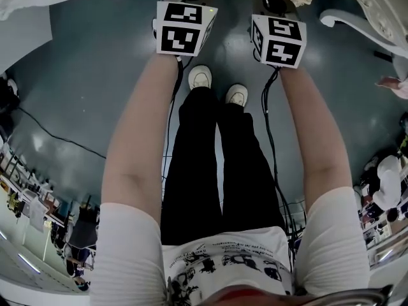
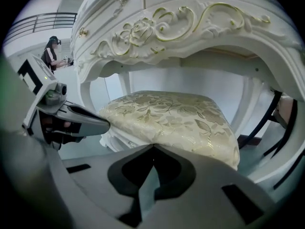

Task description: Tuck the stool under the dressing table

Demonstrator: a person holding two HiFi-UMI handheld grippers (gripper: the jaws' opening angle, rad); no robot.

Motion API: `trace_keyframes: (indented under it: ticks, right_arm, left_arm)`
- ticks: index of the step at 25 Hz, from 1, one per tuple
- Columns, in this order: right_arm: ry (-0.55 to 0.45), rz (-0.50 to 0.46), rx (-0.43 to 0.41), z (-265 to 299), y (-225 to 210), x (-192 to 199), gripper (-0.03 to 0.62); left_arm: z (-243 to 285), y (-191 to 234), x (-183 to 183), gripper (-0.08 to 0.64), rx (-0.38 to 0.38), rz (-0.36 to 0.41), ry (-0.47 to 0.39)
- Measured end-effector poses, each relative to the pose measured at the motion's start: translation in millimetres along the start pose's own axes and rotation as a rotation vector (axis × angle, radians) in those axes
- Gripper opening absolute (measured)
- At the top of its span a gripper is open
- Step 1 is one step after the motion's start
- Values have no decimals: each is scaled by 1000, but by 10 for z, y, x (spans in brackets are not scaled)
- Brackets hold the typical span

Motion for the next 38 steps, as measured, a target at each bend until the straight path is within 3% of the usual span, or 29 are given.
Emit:
trace_keyframes:
  ticks: [2, 7, 14, 18, 20, 27, 32, 38]
  right_arm:
    - [17, -12, -10, -39, -23, 12, 18]
    - [35, -32, -55, -390, 51, -22, 18]
    - [-41, -13, -88, -1325, 218, -294, 18]
    - [-162, 27, -206, -1918, 270, -666, 18]
    - [-213, 26, -224, -2221, 246, -852, 18]
    - [-369, 4, -161, -3264, 115, -1543, 17]
    - [-484, -3, -160, -4051, 97, -2047, 17]
    - [-566, -20, -138, -4918, 94, -2428, 18]
  left_arm:
    - [-26, -16, 38, 20, 8, -27, 41]
    - [-339, -153, 20, 20, 22, -29, 40]
    - [-1111, -641, -259, 20, 54, -34, -28]
    - [-1626, -836, -656, 20, 80, -26, -112]
    - [-1886, -917, -898, 20, 84, 0, -163]
    - [-2878, -1187, -1738, 20, 67, 107, -332]
    - [-3555, -1492, -2332, 20, 69, 184, -445]
    - [-4307, -1915, -2849, 20, 94, 218, -548]
Point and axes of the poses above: the fingertips, and each gripper's own axes: z forward along the fingers, y to its left, x out of its underside, the point moved 9 cm from there along -z, backward along the fingers, and after that the axes turned 2 degrees about x, right-handed, at the moved point
